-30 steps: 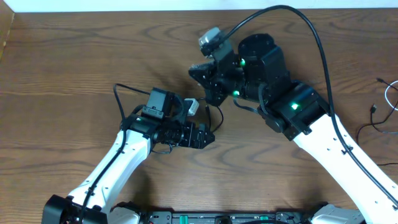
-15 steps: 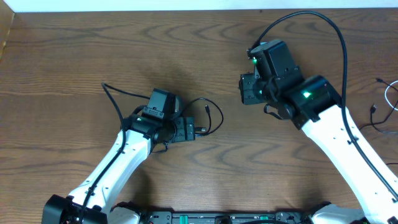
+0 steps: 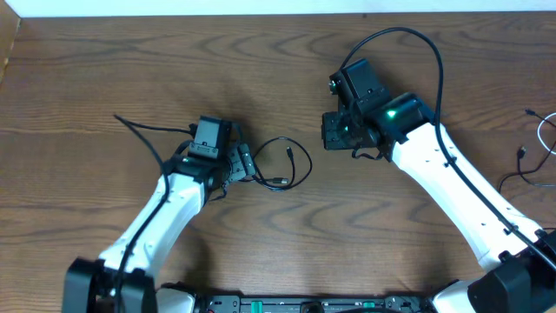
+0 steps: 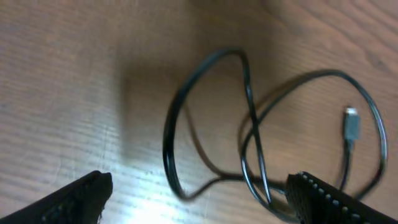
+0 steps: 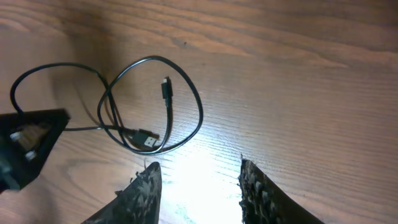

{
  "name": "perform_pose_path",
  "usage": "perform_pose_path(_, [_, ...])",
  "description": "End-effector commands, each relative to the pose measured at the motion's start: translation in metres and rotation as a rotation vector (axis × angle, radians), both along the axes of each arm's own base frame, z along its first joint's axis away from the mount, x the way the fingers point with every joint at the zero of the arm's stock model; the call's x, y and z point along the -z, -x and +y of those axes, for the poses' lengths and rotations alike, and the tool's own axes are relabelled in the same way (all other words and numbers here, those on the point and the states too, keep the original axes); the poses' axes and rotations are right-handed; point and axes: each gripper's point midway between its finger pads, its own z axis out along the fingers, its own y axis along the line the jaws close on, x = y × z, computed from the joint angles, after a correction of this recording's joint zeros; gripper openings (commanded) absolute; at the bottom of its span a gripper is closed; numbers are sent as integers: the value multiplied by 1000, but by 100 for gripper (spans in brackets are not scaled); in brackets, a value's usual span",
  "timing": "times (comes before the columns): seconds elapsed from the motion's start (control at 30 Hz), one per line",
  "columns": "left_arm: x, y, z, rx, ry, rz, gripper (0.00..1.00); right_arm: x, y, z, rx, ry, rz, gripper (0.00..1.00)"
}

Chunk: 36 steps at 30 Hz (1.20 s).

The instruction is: Untangle cables

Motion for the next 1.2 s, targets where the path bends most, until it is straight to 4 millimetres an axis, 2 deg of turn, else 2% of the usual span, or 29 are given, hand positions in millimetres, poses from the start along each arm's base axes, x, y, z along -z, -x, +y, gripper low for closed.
perform_pose_path(0.0, [20,-3,-3,-1,10,46,72,3,3,1,3,-9,21,38])
perform_pose_path(0.07, [28,-7,-12,41,42,52,58,4,4,1,3,-6,26,38])
perform_pose_path(0.2, [24,-16,-17,92,47,8,8,6,8,-2,4,5,45,38])
perform_pose_path(0.33, [-13,-26,-31,186,88,-88,7,11,10,-3,4,12,56,38])
perform_pose_path(0.47, [-81,-28,-55,285,219,-250,7,23,11,-1,0,6,67,37])
perform_pose_path(0.57, [-124,-16,-70,351,322,-350,7,35,15,8,-25,-39,102,36])
perform_pose_path(0.67, [-167,8,-86,427,454,-427,7,48,18,25,-63,-114,136,36])
perform_pose_path(0.73, [-183,18,-91,465,500,-458,7,57,18,30,-73,-132,147,36])
perform_pose_path(0.87, [-201,28,-93,489,534,-502,8,72,20,42,-103,-172,171,42])
perform_pose_path(0.97, [-211,30,-93,483,552,-531,8,82,27,56,-143,-228,208,48])
perform_pose_path(1.17, [-227,31,-93,491,559,-593,8,107,40,71,-131,-239,305,53])
